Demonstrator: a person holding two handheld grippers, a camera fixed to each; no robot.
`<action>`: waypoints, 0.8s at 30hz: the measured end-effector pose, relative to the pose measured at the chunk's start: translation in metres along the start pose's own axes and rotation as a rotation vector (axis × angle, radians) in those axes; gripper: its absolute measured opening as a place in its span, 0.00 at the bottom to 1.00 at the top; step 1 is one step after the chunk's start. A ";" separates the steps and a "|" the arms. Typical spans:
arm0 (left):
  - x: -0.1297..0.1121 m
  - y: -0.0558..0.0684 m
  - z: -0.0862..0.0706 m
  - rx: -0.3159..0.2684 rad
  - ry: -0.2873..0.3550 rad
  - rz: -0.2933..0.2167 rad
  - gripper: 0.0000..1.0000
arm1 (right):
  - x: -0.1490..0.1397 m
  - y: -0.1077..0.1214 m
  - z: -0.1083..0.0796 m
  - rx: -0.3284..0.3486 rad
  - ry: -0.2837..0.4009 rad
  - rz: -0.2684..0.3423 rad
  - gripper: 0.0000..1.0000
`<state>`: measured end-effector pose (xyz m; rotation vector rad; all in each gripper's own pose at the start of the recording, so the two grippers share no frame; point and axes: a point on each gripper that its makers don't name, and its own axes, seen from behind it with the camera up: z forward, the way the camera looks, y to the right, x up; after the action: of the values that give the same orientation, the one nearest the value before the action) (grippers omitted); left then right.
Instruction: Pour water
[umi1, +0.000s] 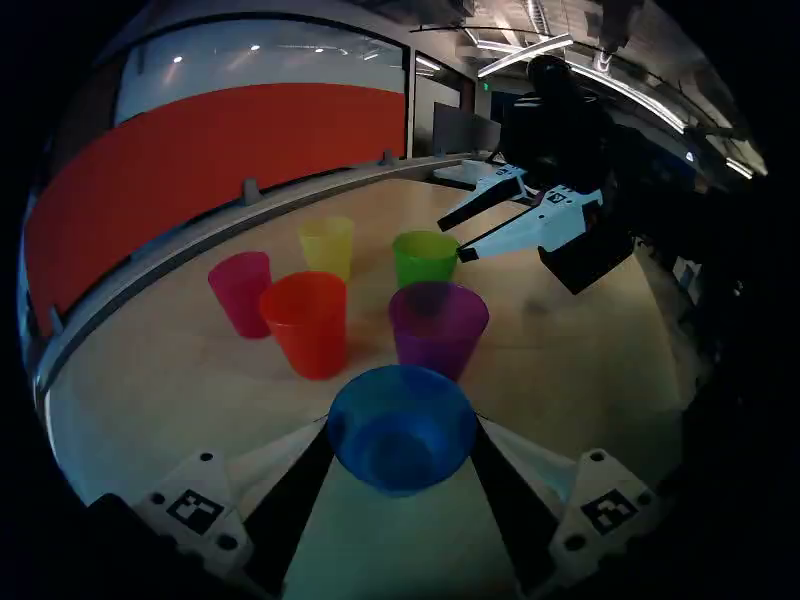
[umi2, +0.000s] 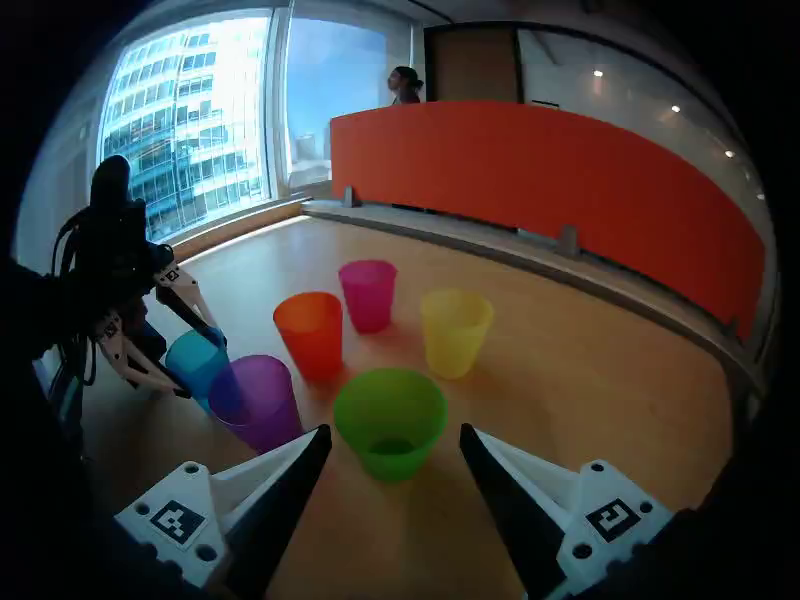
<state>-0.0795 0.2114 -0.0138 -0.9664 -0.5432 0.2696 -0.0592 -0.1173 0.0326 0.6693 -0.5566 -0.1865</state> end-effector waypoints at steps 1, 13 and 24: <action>0.000 0.000 0.000 0.000 0.000 0.000 0.89 | -0.001 -0.001 0.002 0.002 -0.003 -0.001 1.00; 0.000 -0.001 0.000 -0.005 0.007 -0.005 0.89 | -0.006 -0.003 0.024 0.009 -0.027 -0.019 1.00; 0.001 -0.001 0.001 -0.009 0.011 -0.009 0.89 | -0.007 -0.002 0.038 0.002 -0.032 -0.028 1.00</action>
<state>-0.0794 0.2117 -0.0128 -0.9734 -0.5387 0.2534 -0.0861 -0.1366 0.0526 0.6770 -0.5786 -0.2231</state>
